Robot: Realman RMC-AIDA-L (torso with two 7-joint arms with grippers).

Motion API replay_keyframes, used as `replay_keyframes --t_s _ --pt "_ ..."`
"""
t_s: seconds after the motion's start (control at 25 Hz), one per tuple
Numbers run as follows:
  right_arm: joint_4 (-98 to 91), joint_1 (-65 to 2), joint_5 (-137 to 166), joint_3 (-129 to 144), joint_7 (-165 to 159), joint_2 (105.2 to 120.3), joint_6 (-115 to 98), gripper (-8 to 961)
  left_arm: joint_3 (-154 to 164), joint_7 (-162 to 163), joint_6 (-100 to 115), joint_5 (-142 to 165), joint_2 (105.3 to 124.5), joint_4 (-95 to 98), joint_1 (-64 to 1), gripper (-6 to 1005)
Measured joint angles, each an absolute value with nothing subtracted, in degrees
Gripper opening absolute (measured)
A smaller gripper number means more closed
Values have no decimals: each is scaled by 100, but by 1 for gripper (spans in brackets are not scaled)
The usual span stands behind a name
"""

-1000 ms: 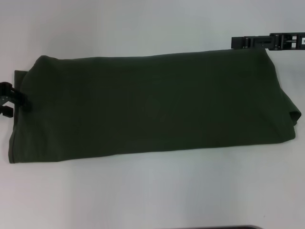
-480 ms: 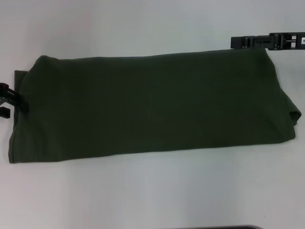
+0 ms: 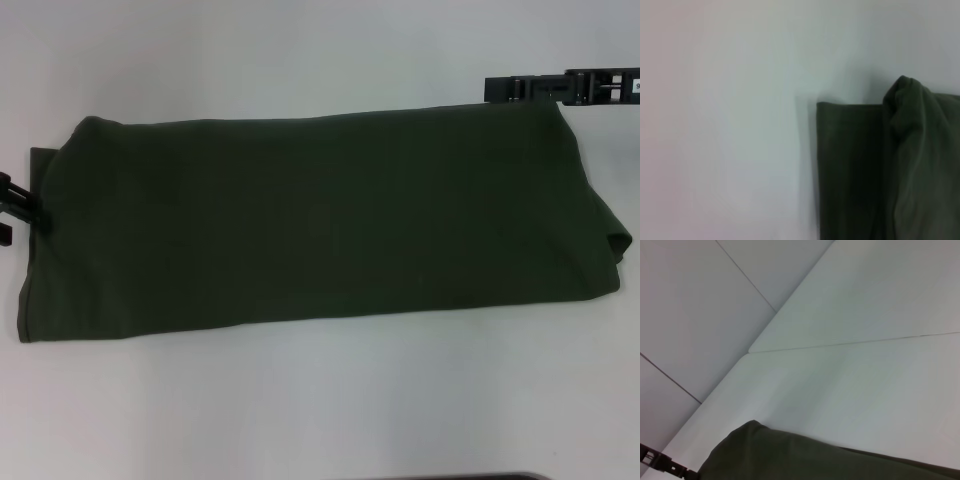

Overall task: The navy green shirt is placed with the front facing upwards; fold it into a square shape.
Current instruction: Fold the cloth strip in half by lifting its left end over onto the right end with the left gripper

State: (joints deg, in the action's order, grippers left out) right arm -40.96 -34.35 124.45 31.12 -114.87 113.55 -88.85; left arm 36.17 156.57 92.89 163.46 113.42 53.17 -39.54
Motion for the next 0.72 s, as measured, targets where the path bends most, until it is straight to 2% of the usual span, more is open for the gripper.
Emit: replay_keyframes --t_s 0.72 --pt "-4096 -3470 12455 3124 -11487 11355 -8869 803 3634 15673 9161 16357 11319 5025 -4003 534"
